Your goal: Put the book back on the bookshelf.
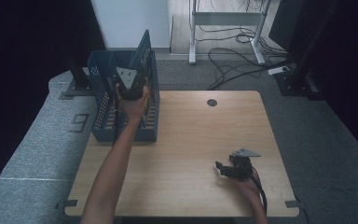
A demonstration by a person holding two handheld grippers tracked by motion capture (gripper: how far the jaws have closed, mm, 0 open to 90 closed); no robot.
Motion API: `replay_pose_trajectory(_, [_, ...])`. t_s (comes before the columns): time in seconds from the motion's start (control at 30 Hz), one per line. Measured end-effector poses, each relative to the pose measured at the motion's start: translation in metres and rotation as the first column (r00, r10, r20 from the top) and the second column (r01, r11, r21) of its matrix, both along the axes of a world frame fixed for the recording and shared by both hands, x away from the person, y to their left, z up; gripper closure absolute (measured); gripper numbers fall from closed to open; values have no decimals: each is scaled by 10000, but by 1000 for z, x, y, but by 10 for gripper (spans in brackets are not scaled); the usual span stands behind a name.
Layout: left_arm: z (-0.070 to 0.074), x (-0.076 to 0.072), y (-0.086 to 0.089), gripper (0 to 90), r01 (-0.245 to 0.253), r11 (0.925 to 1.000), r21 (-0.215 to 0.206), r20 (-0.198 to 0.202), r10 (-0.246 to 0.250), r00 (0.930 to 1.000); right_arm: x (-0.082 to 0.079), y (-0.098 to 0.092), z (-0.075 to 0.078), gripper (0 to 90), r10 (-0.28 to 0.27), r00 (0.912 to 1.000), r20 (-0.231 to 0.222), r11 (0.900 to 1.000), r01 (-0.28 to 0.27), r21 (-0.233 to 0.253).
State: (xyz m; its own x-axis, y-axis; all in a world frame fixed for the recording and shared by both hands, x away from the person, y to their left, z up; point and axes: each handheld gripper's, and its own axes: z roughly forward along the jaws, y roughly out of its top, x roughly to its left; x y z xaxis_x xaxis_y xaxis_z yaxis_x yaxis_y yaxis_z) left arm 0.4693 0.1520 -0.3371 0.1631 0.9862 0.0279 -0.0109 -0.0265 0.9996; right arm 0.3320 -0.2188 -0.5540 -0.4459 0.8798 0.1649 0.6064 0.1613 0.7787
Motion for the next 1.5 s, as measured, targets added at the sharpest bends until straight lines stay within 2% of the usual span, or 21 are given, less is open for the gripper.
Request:
replay_pose_trajectory(0.17, [-14,8,-2,819,-64,10000,4,-386,64,9992,-1,0,0,257,71,10000,25,10000,-70,-65])
replay_pose_trajectory(0.27, [-28,11,-3,817,-49,10000,29,-799,51,9968,-1,1,0,257,73,10000,15,9999,-73,-93])
replay_pose_trajectory(0.33, [-38,11,-3,816,-21,9999,98,-986,31,9951,-1,1,0,257,73,10000,6,9999,-73,-95])
replay_pose_trajectory(0.37, [-38,11,-3,815,-21,9999,98,-986,31,9951,-1,1,0,257,73,10000,6,9999,-73,-95])
replay_pose_trajectory(0.4, [-46,10,-3,813,15,9998,190,-1160,7,9933,-1,2,0,257,72,10000,12,9999,-72,-121])
replay_pose_trajectory(0.47, [-49,9,-3,809,48,9996,270,-1253,-14,9921,-1,2,0,257,65,10000,5,9999,-65,-133])
replay_pose_trajectory(0.5, [-55,5,-2,804,178,9995,263,-1304,-143,9914,-1,2,0,257,95,10000,4,9998,-95,-197])
replay_pose_trajectory(0.7, [-54,-2,-1,751,606,9978,285,-1392,-560,9887,-2,4,0,256,93,10000,29,9994,-92,-326])
replay_pose_trajectory(0.8, [-57,-8,-3,683,836,9949,562,-1478,-745,9862,-2,4,0,255,102,9999,-22,9995,-102,-290])
replay_pose_trajectory(0.93, [-65,-13,-3,643,956,9925,759,-1620,-823,9834,-1,3,0,255,119,9999,-24,9996,-119,-249])
replay_pose_trajectory(1.2, [-72,-17,5,594,1195,9919,439,-2052,-1081,9727,-1,3,0,256,130,9999,-53,9997,-132,-217])
replay_pose_trajectory(1.23, [-71,-17,7,587,1309,9908,342,-2139,-1207,9694,-1,3,0,256,128,9999,-54,9997,-129,-215])
replay_pose_trajectory(1.47, [-68,-21,10,548,1643,9862,207,-2309,-1551,9605,-1,2,0,256,107,9999,-57,9997,-108,-213])
replay_pose_trajectory(1.5, [-67,-22,11,532,1737,9847,159,-2386,-1650,9570,-1,2,0,256,101,9999,-55,9997,-102,-208])
